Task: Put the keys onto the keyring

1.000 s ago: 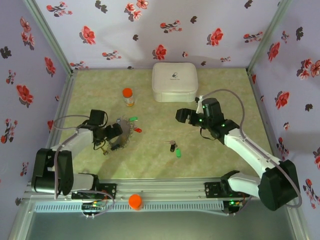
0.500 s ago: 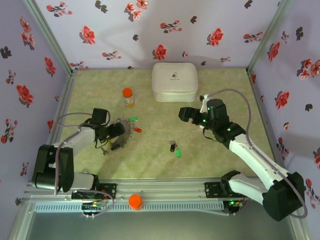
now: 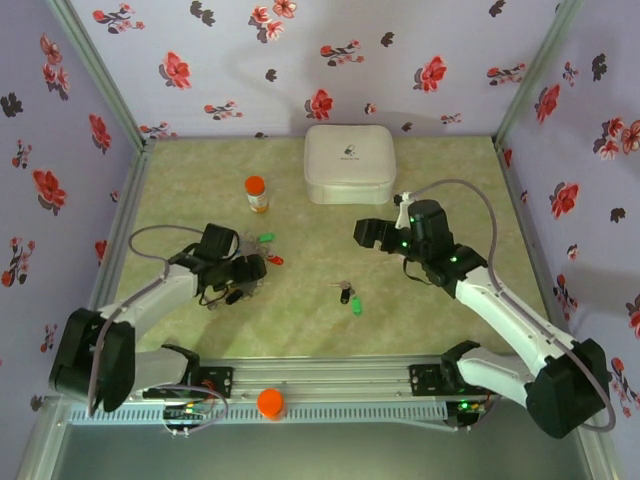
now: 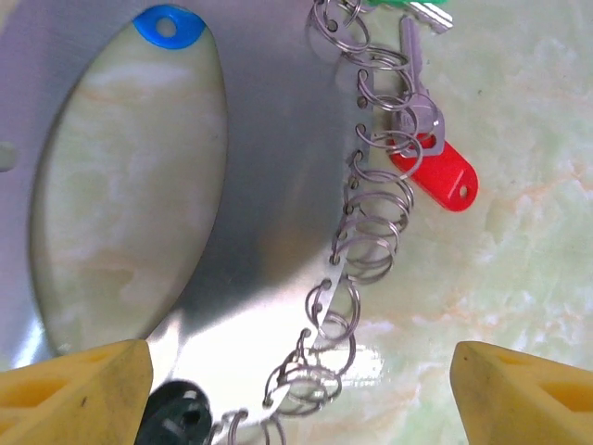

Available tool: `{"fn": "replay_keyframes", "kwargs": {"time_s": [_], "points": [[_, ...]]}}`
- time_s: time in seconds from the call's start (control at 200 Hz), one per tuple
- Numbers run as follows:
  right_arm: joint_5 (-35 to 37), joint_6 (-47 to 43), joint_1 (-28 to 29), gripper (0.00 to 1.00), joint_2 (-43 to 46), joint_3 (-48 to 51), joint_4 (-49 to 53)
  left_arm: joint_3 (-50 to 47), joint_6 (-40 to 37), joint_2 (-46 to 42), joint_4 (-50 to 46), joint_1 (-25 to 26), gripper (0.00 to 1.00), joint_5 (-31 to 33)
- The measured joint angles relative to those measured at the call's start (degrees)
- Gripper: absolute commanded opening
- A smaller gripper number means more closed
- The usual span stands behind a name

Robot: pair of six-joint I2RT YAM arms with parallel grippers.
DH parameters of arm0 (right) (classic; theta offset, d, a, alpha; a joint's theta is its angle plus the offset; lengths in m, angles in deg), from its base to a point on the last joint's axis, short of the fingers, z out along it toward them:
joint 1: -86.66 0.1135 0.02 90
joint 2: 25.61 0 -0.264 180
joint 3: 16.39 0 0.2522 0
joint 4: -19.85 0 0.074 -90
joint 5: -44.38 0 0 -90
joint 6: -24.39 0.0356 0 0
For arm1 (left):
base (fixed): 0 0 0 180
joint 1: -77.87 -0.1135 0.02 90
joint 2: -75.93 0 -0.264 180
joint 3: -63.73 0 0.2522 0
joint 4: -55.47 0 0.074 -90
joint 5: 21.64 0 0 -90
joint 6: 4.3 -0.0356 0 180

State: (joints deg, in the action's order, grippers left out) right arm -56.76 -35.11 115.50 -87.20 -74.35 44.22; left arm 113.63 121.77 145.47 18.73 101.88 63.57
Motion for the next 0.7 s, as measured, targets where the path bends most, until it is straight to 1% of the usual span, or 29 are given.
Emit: {"fn": "replay_keyframes", "kwargs": {"time_s": [0.09,0.12,0.25,0.285,0.395,0.505,0.555,0.59,0.635,0.66,0.7], "points": [[0.0,0.0,0.3,0.92,-1.9,0.0,0.0,2.3,-0.1,-2.1,-4.5,2.2,0.76,3.7],[0.0,0.0,0.5,0.92,-2.4,0.0,0.0,3.1,-0.2,-2.6,-6.0,3.1,0.73,4.9],[0.0,0.0,1.3,0.92,-3.6,0.0,-0.1,6.0,0.2,-2.9,-12.1,9.0,0.60,9.9],[0.0,0.0,1.5,0.92,-3.7,0.0,-0.1,6.5,0.5,-2.6,-13.5,10.7,0.55,10.9],[0.0,0.0,1.6,0.92,-3.8,0.0,-0.2,7.3,1.7,0.2,-17.2,16.0,0.45,13.6],[0.0,0.0,1.6,0.92,-3.8,0.0,-0.2,7.2,2.6,2.7,-18.4,18.0,0.37,14.5],[0.0,0.0,1.6,0.92,-3.8,0.0,-0.2,7.2,2.9,3.4,-18.3,18.1,0.36,14.8],[0.1,0.0,1.6,0.92,-3.8,0.0,-0.2,7.1,3.4,3.8,-18.0,18.1,0.38,14.9],[0.2,0.0,1.6,0.92,-3.8,0.0,-0.2,7.0,4.6,4.0,-17.1,18.1,0.33,14.9],[0.2,0.0,1.6,0.92,-3.8,0.0,-0.2,6.9,5.4,4.2,-16.4,18.1,0.32,14.9],[0.3,0.0,1.6,0.92,-3.8,0.0,-0.2,6.9,7.3,4.7,-15.6,18.1,0.41,14.8]]}}
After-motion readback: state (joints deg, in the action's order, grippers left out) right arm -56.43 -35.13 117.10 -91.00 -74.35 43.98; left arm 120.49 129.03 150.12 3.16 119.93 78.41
